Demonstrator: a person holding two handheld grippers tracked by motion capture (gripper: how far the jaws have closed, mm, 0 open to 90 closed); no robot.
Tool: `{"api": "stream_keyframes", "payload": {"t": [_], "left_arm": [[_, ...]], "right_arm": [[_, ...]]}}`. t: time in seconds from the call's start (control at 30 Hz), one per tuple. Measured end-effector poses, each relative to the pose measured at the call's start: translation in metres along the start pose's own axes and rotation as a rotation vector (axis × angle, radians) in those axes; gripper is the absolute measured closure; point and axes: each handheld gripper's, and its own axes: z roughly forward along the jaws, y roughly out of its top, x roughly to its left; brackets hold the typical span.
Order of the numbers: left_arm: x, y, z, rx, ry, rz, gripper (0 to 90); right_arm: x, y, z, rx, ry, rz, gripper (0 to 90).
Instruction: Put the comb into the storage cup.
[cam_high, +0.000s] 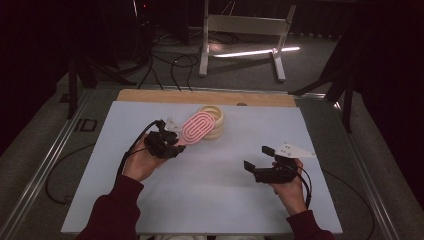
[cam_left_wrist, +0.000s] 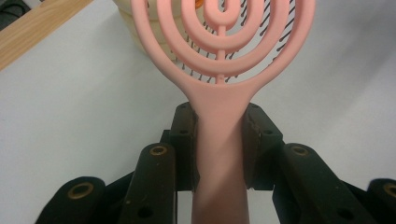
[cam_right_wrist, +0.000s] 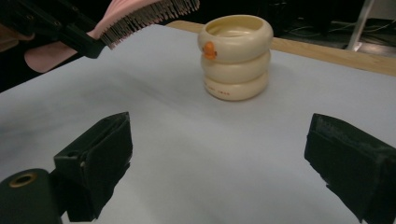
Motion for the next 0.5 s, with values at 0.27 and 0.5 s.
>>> {"api": "stream_keyframes", "payload": {"t": [0.27, 0.5], "left_arm": [[-0.002, 0.002, -0.001, -0.008, -0.002, 0.006, 69.9], [-0.004, 0.002, -0.004, -0.017, 0.000, 0.010, 70.0]], "right_arm": [[0.003, 0.019, 0.012, 0.031, 0.012, 0.004, 7.4], [0.009, 0.032, 0.025, 0.055, 0.029, -0.011, 7.4]]}}
